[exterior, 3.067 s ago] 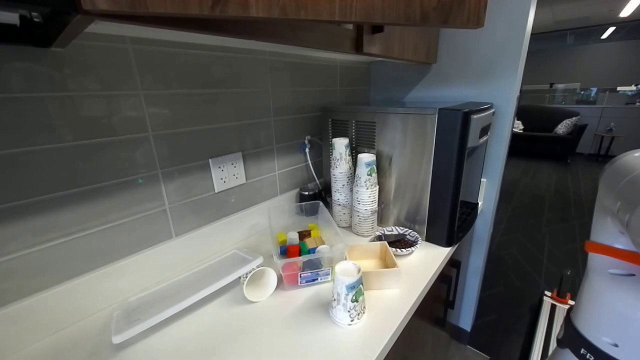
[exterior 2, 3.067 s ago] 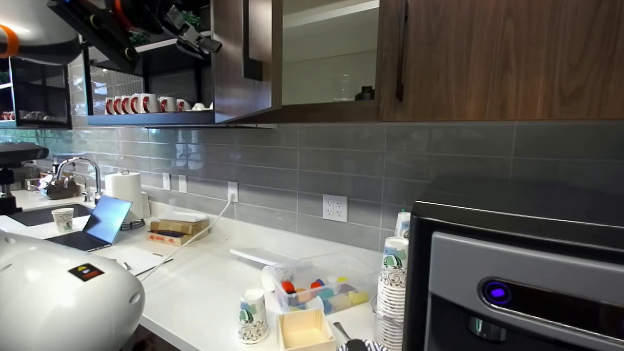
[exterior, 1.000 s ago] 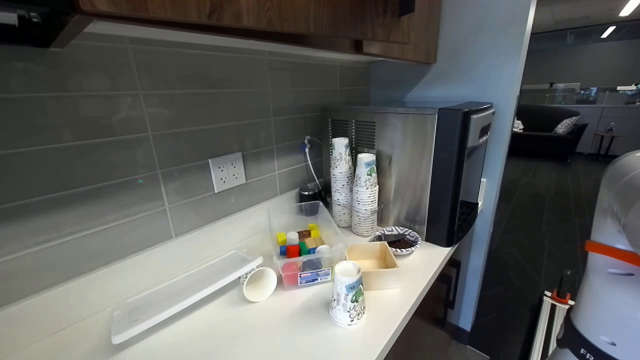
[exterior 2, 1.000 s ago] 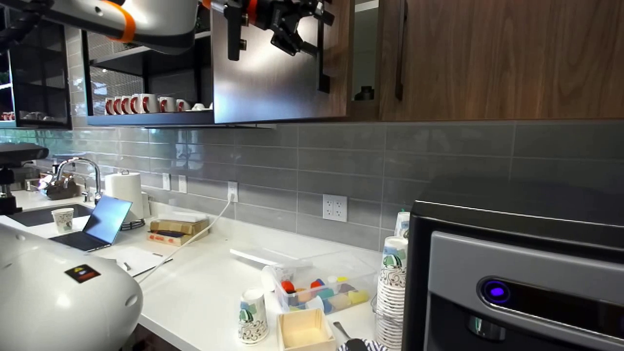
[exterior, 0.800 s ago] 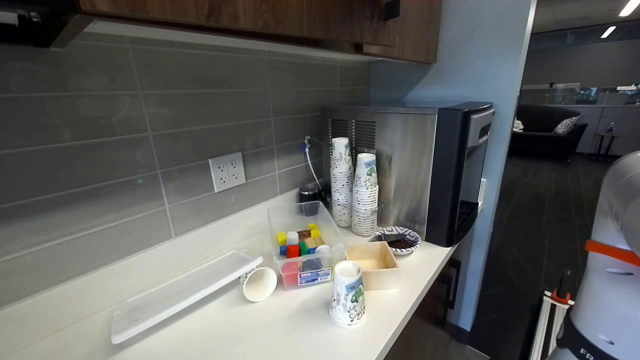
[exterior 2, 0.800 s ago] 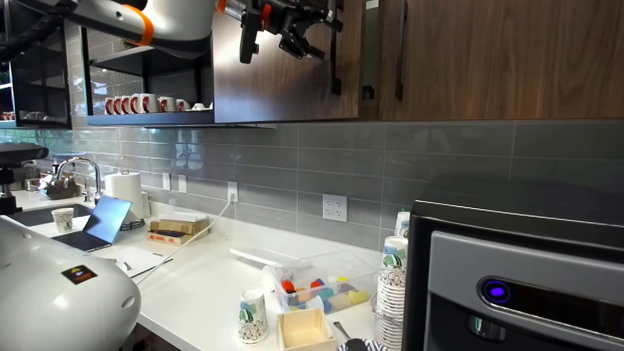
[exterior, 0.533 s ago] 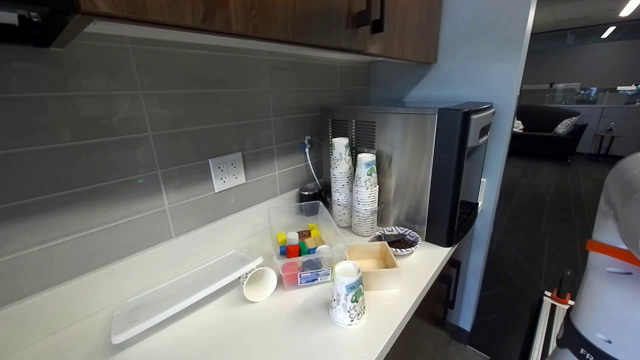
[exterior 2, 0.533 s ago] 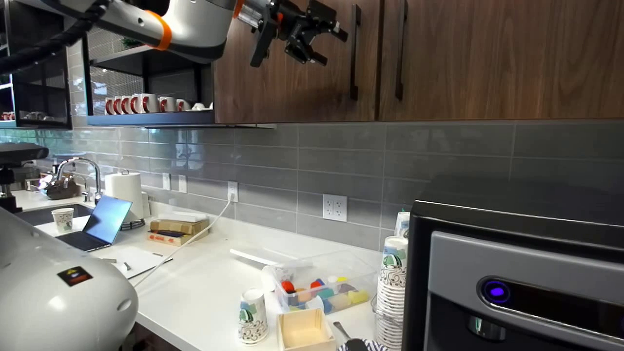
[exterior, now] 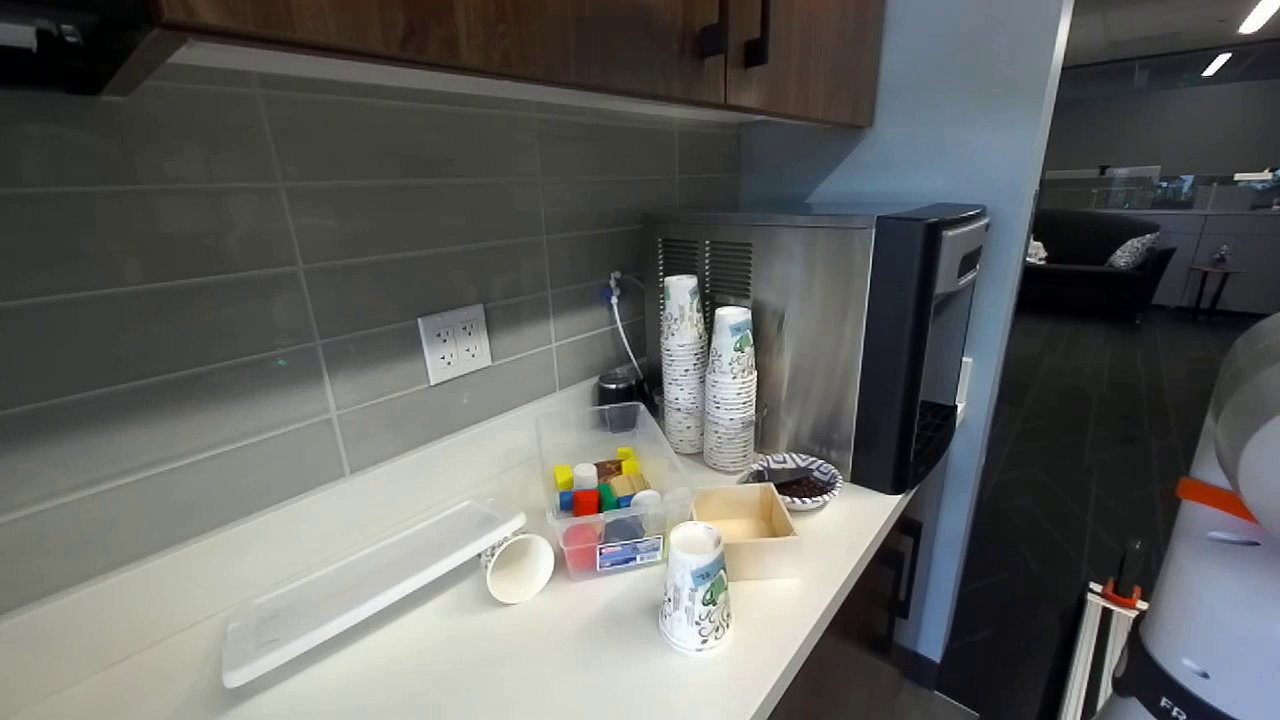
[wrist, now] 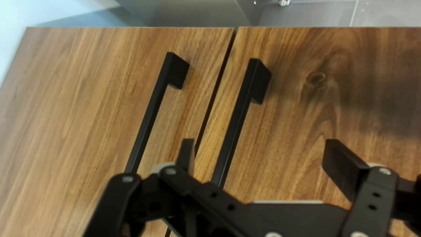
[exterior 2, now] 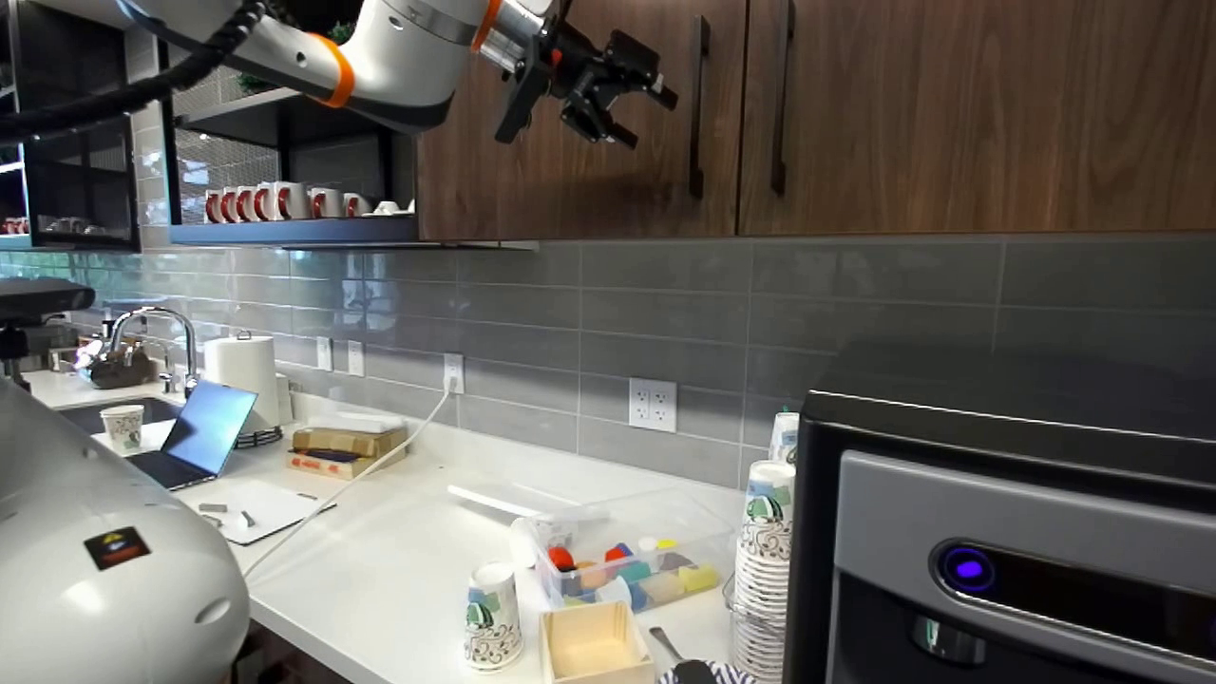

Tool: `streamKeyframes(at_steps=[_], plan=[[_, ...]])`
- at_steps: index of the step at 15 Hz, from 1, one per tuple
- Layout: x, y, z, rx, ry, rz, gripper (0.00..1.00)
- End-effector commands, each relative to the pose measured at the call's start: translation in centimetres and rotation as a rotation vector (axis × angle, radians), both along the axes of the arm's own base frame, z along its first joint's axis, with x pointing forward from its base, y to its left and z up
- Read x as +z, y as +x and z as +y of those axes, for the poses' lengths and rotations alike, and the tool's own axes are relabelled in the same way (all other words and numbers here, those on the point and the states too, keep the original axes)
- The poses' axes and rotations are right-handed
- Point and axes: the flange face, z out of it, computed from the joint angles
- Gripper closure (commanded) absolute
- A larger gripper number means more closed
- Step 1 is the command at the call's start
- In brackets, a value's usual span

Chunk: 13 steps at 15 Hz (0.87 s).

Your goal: Open the left upper cabinet door then close it again.

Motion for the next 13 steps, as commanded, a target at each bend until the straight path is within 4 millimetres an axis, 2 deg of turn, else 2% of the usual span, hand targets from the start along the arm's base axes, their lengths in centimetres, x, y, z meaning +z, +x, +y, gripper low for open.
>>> streamKeyframes(at_steps=[1, 6, 13], plan=[[0.6, -1.5, 1.3, -0.040, 0.032, 0.049, 0.00], [0.6, -3.9, 3.4, -0.002, 0.106, 0.103, 0.00], [0.5, -5.1, 3.8, 0.062, 0.192, 0.160, 0.00]])
